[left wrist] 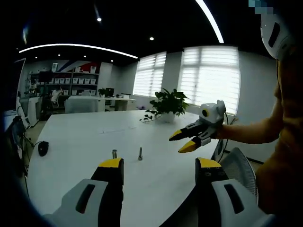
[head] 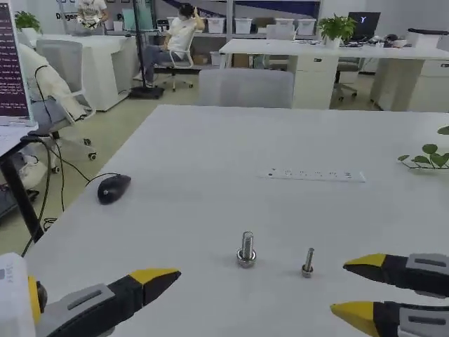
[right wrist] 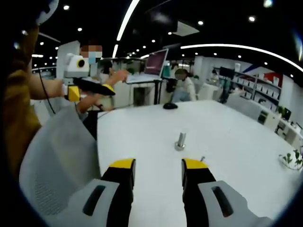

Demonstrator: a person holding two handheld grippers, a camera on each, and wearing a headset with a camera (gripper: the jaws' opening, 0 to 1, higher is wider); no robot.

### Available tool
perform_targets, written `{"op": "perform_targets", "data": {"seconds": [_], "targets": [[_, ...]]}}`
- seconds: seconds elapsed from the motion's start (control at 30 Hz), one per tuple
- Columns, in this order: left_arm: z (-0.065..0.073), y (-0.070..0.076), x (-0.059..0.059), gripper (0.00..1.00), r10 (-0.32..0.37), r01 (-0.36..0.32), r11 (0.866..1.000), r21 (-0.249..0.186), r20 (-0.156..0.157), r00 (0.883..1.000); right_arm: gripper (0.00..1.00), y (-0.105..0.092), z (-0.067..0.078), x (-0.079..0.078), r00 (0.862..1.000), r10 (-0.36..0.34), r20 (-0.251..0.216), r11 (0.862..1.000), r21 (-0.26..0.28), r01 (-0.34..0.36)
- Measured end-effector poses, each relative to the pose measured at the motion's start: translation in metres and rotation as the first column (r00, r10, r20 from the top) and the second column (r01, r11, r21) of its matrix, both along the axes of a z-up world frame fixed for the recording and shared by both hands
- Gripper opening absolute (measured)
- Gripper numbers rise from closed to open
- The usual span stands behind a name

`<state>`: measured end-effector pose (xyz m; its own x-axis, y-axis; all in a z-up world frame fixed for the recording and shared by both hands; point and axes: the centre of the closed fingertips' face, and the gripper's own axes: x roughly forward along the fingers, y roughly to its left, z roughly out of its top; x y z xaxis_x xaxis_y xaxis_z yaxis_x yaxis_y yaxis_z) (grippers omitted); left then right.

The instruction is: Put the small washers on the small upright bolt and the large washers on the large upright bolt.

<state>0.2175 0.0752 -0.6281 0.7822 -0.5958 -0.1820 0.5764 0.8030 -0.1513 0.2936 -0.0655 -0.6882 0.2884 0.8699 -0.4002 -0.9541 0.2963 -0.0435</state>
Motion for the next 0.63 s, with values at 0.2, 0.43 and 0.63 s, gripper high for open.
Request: {"op": "perform_targets", "data": {"seconds": [0.2, 0.43, 0.63], "targets": [[0.000, -0.002, 0.003, 0.62, -0.001, 0.001, 1.000, 0.001, 0.002, 1.000, 0.55, -0.028, -0.003, -0.009, 0.998, -0.070, -0.004, 0.997, 0.037, 0.070], [-0.001, -0.010, 0.003, 0.62, -0.003, 0.003, 1.000, 0.003, 0.000, 1.000, 0.56, -0.045, 0.003, -0.017, 0.990, -0.144, -0.002, 0.986, 0.084, 0.144], [0.004, -0.004, 0.001, 0.62, 0.017, -0.017, 1.000, -0.003, 0.003, 1.000, 0.57, -0.047, 0.009, -0.024, 0.987, -0.162, -0.007, 0.979, 0.123, 0.162]]}}
